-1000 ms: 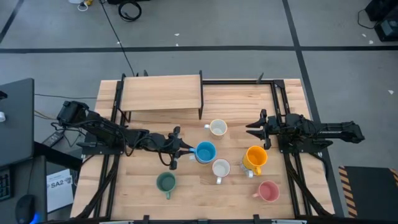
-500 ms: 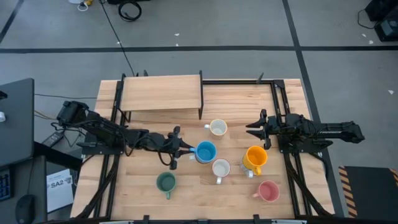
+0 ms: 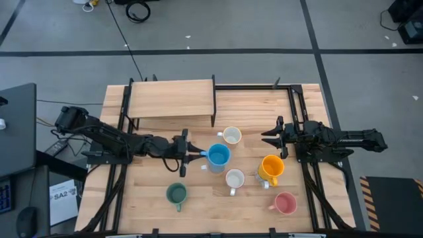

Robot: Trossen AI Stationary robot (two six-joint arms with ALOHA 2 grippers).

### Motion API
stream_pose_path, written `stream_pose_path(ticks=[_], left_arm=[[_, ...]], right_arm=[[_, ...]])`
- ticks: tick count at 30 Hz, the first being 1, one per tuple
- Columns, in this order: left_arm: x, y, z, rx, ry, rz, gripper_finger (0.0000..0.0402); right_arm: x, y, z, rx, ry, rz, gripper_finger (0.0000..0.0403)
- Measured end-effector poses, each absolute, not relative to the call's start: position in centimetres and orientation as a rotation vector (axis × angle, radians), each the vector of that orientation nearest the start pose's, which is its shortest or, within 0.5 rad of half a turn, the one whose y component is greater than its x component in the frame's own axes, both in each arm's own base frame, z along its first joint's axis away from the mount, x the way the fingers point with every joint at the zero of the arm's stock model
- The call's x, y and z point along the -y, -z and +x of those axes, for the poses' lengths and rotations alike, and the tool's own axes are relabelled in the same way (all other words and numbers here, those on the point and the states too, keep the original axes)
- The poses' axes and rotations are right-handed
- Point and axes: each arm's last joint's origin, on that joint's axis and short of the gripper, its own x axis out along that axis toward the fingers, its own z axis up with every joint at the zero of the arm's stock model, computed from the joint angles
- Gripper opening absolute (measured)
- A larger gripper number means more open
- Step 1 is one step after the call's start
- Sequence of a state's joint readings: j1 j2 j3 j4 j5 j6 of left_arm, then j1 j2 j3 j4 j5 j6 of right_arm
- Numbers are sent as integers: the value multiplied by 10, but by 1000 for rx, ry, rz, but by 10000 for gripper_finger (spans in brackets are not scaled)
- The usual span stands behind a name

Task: Place coffee mugs
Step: Put the blue mug on the shelf

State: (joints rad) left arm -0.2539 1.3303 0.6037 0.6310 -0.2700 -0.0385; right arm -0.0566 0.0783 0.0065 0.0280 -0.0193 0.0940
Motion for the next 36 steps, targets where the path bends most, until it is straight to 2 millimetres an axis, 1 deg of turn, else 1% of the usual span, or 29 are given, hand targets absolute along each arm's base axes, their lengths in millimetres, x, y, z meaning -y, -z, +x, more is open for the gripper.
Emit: stream_pose_path(ticks=[6,11,16,23,29,36], left_arm=[[55,-257,253,-21,-122,42,56],[47,-277,234,17,-226,78,56],[37,-294,209,17,-361,127,56],[21,-315,166,9,-564,197,56],[2,-323,128,-2,-680,198,56],[-16,-322,90,-25,-809,200,56]], right_arm=[[5,-162,102,-42,39,96,119],[5,-162,102,-42,39,96,119],[5,-162,102,-42,39,95,119],[5,-162,102,-42,39,96,119],[5,-162,102,-42,39,95,119],[5,-162,102,-42,39,95,119]])
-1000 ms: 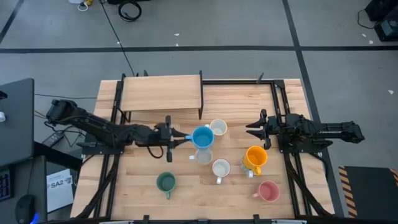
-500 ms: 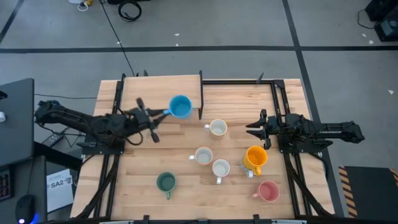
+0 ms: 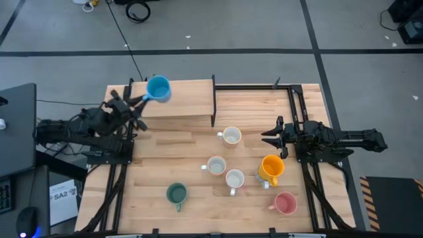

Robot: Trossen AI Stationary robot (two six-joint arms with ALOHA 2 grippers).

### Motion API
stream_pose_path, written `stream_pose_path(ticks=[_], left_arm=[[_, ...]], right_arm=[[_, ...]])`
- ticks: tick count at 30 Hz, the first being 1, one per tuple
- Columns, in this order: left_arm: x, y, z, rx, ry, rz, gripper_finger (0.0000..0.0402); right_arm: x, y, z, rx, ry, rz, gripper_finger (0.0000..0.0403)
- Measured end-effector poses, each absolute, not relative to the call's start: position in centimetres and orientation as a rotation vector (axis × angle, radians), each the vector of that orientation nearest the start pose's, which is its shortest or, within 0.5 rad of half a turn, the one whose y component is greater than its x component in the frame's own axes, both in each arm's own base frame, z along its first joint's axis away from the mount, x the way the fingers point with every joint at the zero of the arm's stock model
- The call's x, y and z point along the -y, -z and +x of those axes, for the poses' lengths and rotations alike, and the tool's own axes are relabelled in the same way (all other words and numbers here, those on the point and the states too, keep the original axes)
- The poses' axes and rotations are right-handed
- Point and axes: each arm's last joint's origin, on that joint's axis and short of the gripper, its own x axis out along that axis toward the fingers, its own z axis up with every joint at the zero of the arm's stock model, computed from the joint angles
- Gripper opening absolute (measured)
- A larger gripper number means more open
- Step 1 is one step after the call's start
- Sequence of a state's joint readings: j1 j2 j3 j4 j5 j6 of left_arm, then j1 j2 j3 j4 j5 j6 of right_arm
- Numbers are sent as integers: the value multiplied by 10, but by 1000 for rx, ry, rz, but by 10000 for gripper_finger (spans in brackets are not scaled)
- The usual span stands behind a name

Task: Place coffee mugs
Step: Put the blue mug on the shelf

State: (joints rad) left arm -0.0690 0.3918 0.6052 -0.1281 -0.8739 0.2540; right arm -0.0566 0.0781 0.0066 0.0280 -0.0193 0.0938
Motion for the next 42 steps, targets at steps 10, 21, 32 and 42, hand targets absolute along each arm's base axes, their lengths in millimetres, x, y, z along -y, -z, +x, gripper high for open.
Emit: stream_pose_path(ticks=[10,21,32,42], left_arm=[[-31,-311,66,-122,-1020,201,56],[-43,-297,59,-243,-1162,154,56],[-59,-293,59,-287,-1206,102,56],[-96,-279,74,-461,-1292,24,56]], right_arm=[[5,-162,102,-42,39,95,119],[5,-162,102,-42,39,95,119],[5,-162,102,-42,39,95,119],[5,-162,102,-42,39,95,119]])
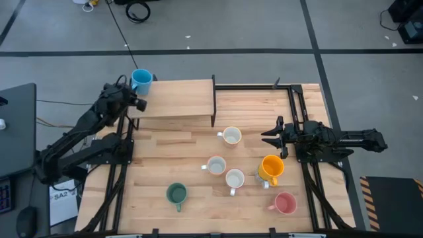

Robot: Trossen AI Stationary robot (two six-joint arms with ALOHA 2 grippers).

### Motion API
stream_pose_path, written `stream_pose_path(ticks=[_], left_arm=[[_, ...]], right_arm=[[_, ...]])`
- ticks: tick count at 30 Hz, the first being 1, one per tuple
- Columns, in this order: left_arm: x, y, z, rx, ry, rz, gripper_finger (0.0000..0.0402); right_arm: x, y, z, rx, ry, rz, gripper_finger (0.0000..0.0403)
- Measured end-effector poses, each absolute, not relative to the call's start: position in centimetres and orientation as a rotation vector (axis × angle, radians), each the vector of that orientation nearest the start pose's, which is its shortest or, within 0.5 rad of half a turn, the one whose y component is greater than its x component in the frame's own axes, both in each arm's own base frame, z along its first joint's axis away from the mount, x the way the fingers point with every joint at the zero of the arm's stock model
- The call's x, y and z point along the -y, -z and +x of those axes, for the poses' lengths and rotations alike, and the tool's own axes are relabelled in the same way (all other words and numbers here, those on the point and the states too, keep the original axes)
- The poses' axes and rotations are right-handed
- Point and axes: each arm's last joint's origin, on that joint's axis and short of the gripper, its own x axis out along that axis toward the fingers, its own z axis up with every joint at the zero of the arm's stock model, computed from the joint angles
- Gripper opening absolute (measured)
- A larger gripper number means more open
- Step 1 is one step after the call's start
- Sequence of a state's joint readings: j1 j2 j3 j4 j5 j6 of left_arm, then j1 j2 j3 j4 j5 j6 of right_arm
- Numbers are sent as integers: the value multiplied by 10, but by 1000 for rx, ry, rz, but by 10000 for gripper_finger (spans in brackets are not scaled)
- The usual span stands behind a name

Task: Place coffee mugs
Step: Put the blue mug on the shelf

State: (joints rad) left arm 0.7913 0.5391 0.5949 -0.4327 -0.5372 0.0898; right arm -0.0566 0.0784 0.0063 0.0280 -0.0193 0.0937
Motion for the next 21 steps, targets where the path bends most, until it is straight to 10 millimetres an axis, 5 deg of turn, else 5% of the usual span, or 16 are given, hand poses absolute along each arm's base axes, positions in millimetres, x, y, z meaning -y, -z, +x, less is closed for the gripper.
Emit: stream_pose_path(ticks=[21], left_arm=[[-107,-272,68,-519,-1328,-47,65]], right_arm=[[5,-162,102,-42,39,95,119]])
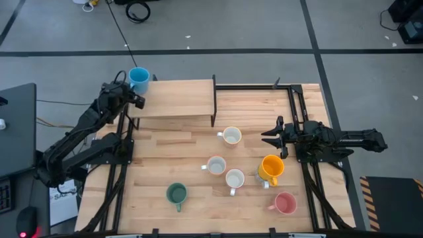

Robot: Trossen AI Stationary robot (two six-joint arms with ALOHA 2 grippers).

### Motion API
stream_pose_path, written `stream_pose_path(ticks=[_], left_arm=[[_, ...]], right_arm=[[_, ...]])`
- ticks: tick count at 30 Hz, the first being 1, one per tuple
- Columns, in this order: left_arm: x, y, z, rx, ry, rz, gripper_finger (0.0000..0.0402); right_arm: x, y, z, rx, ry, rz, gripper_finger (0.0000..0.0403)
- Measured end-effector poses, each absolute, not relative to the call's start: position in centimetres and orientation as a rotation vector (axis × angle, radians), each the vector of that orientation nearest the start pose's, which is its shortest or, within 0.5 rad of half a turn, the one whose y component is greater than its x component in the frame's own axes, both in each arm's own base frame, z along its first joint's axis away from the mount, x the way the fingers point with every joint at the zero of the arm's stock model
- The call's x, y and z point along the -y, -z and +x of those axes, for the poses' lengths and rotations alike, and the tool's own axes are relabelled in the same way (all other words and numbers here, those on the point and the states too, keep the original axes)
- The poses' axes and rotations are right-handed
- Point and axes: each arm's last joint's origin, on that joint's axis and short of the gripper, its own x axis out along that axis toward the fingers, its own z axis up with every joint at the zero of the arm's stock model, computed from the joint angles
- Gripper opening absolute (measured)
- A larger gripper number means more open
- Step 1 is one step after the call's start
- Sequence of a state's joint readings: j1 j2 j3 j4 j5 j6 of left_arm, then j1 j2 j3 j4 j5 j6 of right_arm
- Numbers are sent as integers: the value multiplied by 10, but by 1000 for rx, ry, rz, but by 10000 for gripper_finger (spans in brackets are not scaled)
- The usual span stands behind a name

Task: Place coffee mugs
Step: Put the blue mug on the shelf

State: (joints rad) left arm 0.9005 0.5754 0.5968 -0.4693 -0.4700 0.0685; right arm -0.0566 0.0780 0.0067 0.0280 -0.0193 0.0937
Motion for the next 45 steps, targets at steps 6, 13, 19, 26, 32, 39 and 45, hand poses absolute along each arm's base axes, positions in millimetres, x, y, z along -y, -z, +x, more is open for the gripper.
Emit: stream_pose_path(ticks=[6,13,19,26,32,39,45], left_arm=[[-107,-271,67,-531,-1354,-43,66],[-106,-268,66,-572,-1355,-49,68],[-106,-267,66,-576,-1356,-55,68],[-106,-268,66,-574,-1360,-54,69],[-106,-268,65,-577,-1385,-49,72],[-106,-268,65,-560,-1397,-67,115],[-106,-268,65,-560,-1396,-67,143]], right_arm=[[5,-162,102,-42,39,95,119],[5,-162,102,-42,39,95,119],[5,-162,102,-42,39,95,119],[5,-162,102,-42,39,95,119],[5,-162,102,-41,39,95,119],[5,-162,102,-42,39,95,119],[5,-162,102,-41,39,95,119]])
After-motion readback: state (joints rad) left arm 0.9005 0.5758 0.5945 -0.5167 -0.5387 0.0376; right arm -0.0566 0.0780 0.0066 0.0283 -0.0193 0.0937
